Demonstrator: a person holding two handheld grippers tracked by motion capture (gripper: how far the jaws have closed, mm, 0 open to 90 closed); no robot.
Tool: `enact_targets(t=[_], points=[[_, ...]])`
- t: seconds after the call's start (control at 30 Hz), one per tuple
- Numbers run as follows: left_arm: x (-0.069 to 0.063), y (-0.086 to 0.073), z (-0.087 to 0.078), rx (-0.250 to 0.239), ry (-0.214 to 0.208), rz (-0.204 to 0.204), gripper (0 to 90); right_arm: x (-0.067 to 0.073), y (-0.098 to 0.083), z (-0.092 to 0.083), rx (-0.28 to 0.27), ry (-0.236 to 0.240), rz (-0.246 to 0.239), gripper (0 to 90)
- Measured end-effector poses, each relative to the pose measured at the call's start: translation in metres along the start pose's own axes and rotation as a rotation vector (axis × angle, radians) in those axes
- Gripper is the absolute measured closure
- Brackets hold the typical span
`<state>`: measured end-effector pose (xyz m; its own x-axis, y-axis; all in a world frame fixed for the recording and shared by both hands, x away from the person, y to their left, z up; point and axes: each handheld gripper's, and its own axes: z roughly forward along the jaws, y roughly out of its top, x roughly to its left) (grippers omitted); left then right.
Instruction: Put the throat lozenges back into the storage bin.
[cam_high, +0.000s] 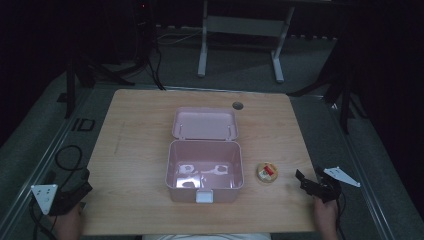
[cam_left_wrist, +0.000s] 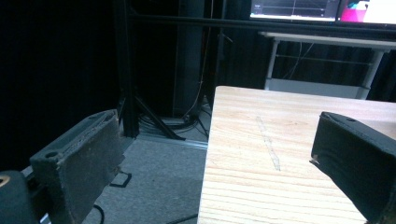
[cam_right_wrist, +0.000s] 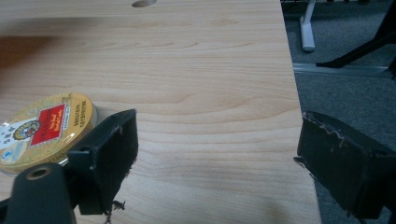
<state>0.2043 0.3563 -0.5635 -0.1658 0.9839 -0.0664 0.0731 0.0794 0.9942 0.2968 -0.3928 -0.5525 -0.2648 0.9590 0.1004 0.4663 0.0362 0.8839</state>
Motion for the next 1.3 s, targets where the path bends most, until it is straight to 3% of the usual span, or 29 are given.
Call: enact_targets(t=[0.1, 0.17, 0.3, 0.5, 0.67, 0.77, 0.93, 1.07, 1.3], points=[[0.000, 0.000, 0.001, 0.003, -0.010, -0.003, 2.4, -0.001, 0.000, 0.000, 0.006, -0.013, 0.012, 12.5], [0.000, 0.000, 0.001, 0.013, -0.006, 0.000, 2.4, -0.003, 0.000, 0.000, 0.013, 0.013, 0.033, 12.4], [-0.001, 0.001, 0.001, 0.015, 0.002, 0.006, 2.5, -0.004, 0.000, 0.001, 0.029, 0.011, 0.035, 12.5], [-0.001, 0.001, 0.001, 0.024, -0.003, 0.006, 2.5, -0.005, 0.003, 0.004, 0.098, 0.055, 0.031, 12.4], [-0.001, 0.001, 0.002, 0.024, 0.001, 0.006, 2.4, -0.003, 0.010, 0.004, 0.161, 0.106, -0.034, 12.4], [-0.002, 0.001, 0.002, 0.023, 0.000, 0.014, 2.4, -0.004, 0.014, 0.005, 0.263, 0.161, -0.079, 12.4], [-0.001, 0.001, 0.002, 0.024, -0.003, 0.010, 2.4, 0.000, 0.023, 0.005, 0.423, 0.220, -0.205, 11.8], [-0.002, 0.001, 0.002, 0.024, -0.002, 0.016, 2.5, 0.007, 0.030, 0.006, 0.562, 0.234, -0.307, 11.8], [-0.002, 0.000, 0.002, 0.027, -0.008, 0.021, 2.4, 0.017, 0.039, 0.008, 0.803, 0.265, -0.429, 11.8]])
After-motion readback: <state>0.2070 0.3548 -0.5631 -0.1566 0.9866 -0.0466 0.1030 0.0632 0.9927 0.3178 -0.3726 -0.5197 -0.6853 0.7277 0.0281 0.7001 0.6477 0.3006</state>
